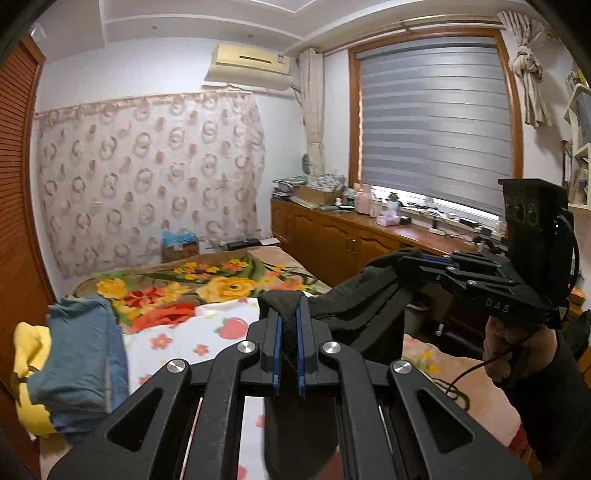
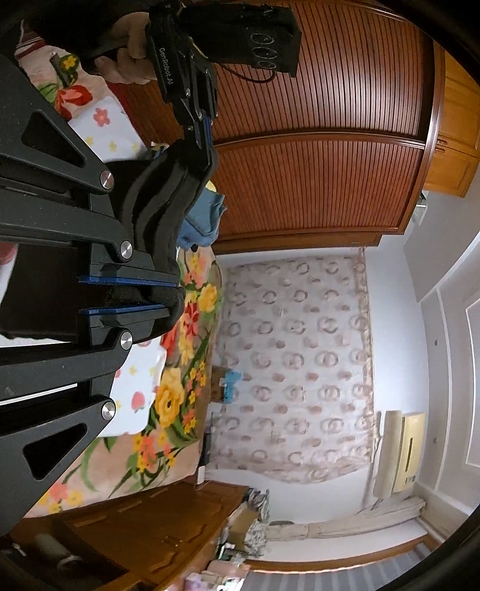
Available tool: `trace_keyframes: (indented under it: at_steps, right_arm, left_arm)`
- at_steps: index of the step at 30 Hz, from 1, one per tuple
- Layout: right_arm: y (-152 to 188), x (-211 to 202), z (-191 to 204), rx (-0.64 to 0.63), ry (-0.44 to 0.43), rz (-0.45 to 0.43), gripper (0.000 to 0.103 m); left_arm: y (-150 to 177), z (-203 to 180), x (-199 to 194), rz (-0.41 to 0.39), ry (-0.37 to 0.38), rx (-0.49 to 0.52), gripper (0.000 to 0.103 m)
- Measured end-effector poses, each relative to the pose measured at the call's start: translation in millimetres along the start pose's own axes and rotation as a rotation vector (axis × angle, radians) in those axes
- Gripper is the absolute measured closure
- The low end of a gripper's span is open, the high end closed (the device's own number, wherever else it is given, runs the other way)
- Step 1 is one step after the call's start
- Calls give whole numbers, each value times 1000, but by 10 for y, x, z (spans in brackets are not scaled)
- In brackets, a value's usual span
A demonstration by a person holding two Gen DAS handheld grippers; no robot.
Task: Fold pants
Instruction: 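Lift the pants end with both grippers off the bed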
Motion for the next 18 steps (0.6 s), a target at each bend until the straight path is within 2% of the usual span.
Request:
trace_keyframes:
  at_steps: [3, 6, 9, 11, 13, 15, 18]
  right_arm:
    - [70, 224, -78, 3, -9, 27, 95]
    - [63, 527, -207, -17, 17, 55, 95]
    - [-149, 880, -233, -40, 37, 48, 95]
    - [-326, 1076, -216, -48, 58, 16, 95]
    - [-368, 1193, -173, -44, 68, 7, 95]
    - [-185, 1288, -95, -52, 72, 36, 95]
    - [202, 1415, 2, -63, 55, 117, 95]
  left_arm:
    - [45, 182, 127, 10, -33, 16, 96]
    - [83, 419, 283, 21, -69, 16, 96]
    - [-60, 672, 494, 2, -127, 40, 96]
    - [-213, 769, 555, -33, -136, 45, 96]
    - [-266, 794, 552, -53, -151, 74, 96]
    - [-131, 806, 546, -17, -150, 69, 96]
    - [239, 788, 499, 44, -155, 78, 96]
Point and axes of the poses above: each gripper's, at about its wrist camera, not at the fingertips, and x roughly the way its jaws point, z to its left, y to its underside, the point moved 10 cm from there along x, roughly the way its jaws point, and after that the axes turned 9 degrees about -z, right-handed, at the moved point
